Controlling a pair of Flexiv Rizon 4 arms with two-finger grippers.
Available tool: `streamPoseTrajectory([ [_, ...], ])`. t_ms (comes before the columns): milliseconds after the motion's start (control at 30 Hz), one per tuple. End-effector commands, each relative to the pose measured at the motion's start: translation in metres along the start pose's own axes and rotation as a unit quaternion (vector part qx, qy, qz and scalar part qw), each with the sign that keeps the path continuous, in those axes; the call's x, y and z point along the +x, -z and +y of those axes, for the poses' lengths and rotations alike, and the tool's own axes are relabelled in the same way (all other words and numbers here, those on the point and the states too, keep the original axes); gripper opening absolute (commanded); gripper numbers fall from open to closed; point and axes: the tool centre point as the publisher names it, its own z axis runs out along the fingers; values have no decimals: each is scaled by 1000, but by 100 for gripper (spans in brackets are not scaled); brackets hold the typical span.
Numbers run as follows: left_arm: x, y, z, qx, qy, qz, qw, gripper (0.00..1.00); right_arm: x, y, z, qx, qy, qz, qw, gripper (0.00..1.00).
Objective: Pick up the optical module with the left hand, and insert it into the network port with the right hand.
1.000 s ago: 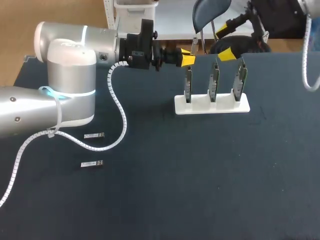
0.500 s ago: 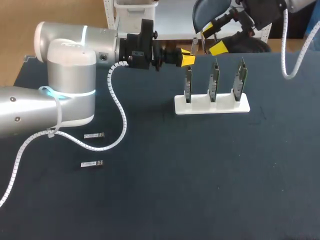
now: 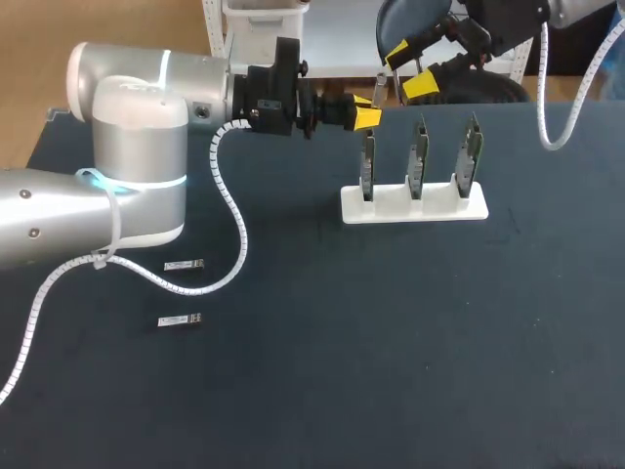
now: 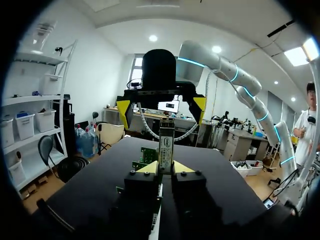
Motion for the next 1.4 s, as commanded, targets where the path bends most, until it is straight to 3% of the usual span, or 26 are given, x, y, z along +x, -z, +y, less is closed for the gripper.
streamPoseTrajectory([
  [33, 0, 0, 0, 0, 0, -1, 1000, 0, 1, -3, 14, 67, 2, -3, 998, 100],
  [500, 0, 0, 0, 0, 0, -1, 1000, 0, -2, -14, 17, 84, -3, -9, 996, 100],
  [1400, 0, 0, 0, 0, 0, -1, 1000, 0, -9, -23, 9, 52, 3, -2, 999, 100],
])
